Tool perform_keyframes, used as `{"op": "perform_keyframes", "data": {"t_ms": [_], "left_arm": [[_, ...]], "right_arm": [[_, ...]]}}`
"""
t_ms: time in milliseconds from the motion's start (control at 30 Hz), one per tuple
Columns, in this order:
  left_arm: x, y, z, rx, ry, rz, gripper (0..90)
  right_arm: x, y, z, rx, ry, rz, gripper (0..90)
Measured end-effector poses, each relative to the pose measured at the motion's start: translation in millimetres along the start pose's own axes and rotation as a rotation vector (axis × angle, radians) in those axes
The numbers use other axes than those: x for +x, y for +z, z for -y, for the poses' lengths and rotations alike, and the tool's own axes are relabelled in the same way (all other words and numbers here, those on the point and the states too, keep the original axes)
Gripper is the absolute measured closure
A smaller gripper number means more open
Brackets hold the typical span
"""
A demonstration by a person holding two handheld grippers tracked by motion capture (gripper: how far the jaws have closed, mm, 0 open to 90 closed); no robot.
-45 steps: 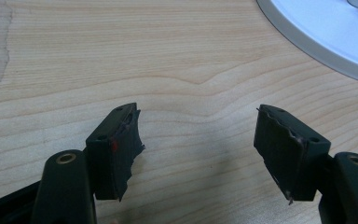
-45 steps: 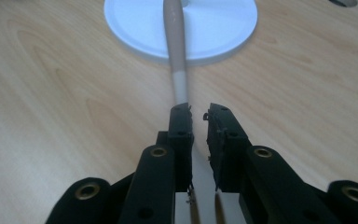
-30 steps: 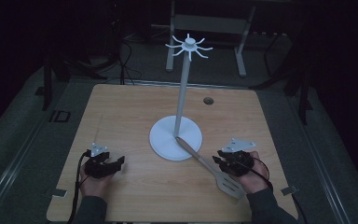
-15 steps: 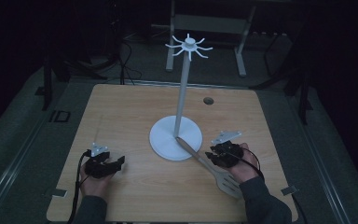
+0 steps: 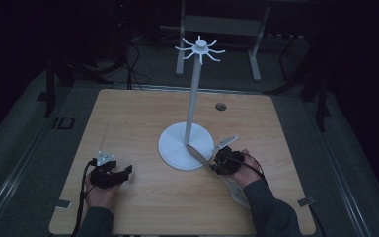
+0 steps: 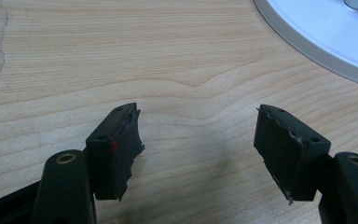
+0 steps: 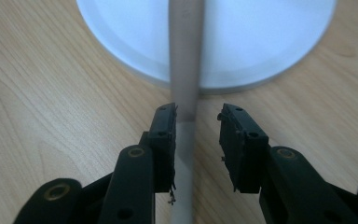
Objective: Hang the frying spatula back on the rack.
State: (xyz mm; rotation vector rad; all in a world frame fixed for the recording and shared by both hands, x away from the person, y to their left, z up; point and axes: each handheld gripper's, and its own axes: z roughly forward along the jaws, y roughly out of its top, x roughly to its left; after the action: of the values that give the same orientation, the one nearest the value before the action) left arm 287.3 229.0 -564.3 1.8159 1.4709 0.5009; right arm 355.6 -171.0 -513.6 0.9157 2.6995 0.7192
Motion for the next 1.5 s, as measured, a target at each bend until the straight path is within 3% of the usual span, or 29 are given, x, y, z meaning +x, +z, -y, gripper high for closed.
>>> {"op": "perform_keyframes", "data": {"t_ms": [267,600,1100,1500], "left_arm": [[0.7,-0.7,-0.3,-0.001,0.003,0.002,31.5],[-0.1,0.0,-0.4,0.0,0.005,0.001,31.5],[0.3,-0.8,-0.7,-0.001,0.007,0.001,31.4],[-0.4,0.1,-0.6,0.004,0.008,0.003,31.5]], "right_arm": [[0.6,21.9,-4.5,0.057,-0.005,-0.036,70.9],[3.9,29.7,-7.7,0.101,-0.002,-0.02,74.0],[5.3,29.0,-2.0,0.047,-0.003,0.01,75.3],[6.8,11.2,3.9,-0.024,-0.009,0.025,75.3]]}}
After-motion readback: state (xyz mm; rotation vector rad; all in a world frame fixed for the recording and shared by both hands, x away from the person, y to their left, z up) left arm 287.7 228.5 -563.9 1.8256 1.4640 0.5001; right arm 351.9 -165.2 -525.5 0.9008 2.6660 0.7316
